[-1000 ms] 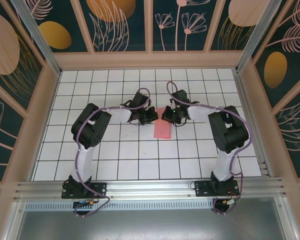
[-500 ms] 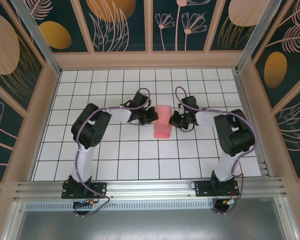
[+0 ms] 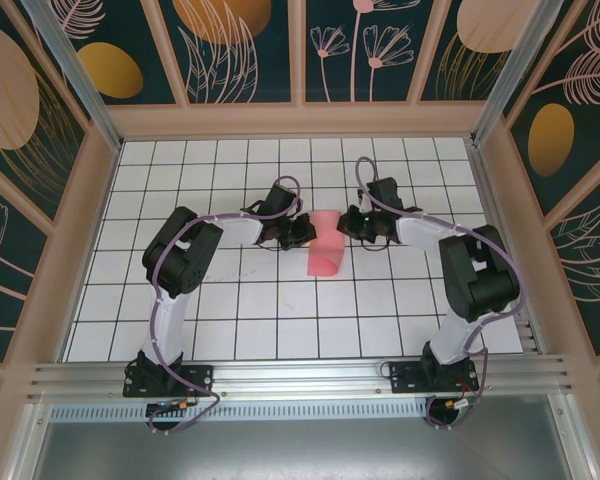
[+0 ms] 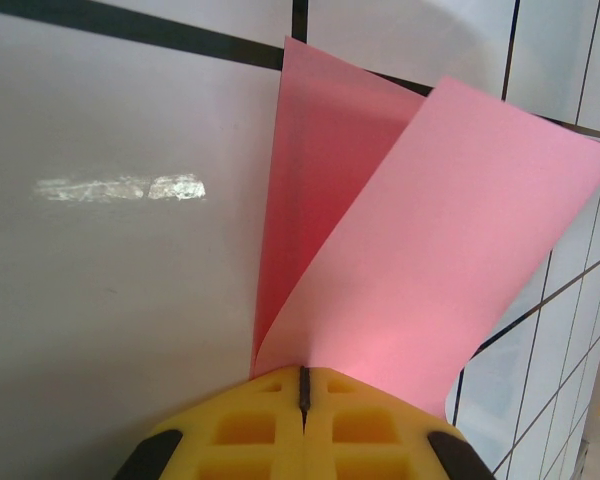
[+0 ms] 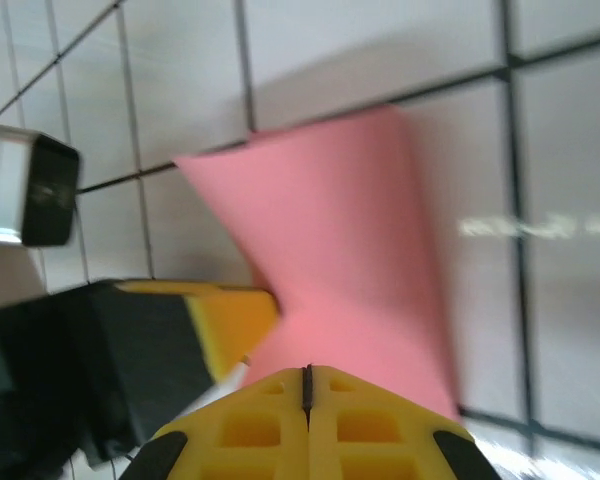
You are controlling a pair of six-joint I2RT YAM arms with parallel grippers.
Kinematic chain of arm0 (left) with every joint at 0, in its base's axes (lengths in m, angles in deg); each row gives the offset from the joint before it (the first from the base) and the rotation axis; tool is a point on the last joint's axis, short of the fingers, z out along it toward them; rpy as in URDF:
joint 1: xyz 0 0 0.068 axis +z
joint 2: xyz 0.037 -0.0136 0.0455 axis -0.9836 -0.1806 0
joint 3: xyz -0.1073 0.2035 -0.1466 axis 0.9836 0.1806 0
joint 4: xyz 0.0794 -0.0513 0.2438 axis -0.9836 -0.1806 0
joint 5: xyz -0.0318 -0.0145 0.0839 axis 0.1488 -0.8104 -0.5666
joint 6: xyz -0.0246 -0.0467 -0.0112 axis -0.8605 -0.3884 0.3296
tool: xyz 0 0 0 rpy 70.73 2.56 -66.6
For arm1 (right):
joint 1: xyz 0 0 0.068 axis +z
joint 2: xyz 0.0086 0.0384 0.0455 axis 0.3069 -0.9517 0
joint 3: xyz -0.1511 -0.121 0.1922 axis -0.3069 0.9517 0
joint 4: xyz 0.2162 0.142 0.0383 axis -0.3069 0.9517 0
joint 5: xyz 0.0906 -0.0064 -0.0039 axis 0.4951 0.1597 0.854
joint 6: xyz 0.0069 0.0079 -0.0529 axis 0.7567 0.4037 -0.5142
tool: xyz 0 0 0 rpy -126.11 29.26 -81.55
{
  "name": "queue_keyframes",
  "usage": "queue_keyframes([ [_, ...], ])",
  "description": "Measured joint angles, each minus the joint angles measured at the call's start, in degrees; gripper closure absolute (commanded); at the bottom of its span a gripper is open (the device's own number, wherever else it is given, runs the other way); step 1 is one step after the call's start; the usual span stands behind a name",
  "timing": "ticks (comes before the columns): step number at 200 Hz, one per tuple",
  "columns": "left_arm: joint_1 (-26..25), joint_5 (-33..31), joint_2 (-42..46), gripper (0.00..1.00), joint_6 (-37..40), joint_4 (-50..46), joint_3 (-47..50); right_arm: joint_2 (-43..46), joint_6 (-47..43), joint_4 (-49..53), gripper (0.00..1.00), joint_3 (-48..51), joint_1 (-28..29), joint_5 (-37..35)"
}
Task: Fold a paper plane with a square sheet of paper (pick it up from the middle)
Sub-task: Fold the square sheet of paper in half at the center of the table.
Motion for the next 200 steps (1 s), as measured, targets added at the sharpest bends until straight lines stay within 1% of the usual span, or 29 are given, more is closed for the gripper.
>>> queue_keyframes([
  [22, 0.00, 0.00, 0.00, 1.00, 0.00, 0.00, 0.00, -4.85, -0.26, -1.16, 0.99, -2.95, 1.16, 0.24],
  [53, 0.00, 0.00, 0.00, 1.00, 0.00, -0.02, 0.00, -9.20, -0.79, -1.40, 1.00, -2.99, 0.61, 0.00],
  [97, 0.00, -0.02, 0.07, 1.00, -0.02, 0.42, 0.39, -8.02, -0.81, -4.22, 1.00, 0.96, -3.26, 1.49],
  [120, 0.00, -0.02, 0.09, 1.00, -0.02, 0.57, 0.44, -6.82, -1.03, -3.34, 1.00, 1.46, -5.84, -0.31],
  [134, 0.00, -0.02, 0.09, 1.00, -0.02, 0.57, 0.44, -6.40, -1.03, -3.10, 1.00, 1.31, -6.40, -1.11],
  [148, 0.00, -0.02, 0.09, 1.00, -0.02, 0.57, 0.42, -6.12, -1.03, -2.89, 1.00, 0.48, -5.49, -1.55],
  [175, 0.00, -0.02, 0.09, 1.00, -0.02, 0.55, 0.42, -6.19, -1.03, -2.93, 1.00, -2.80, -1.62, -1.42],
  [200, 0.00, -0.02, 0.09, 1.00, -0.02, 0.55, 0.42, -8.07, -1.03, -3.54, 1.00, -5.90, 0.31, -0.42],
])
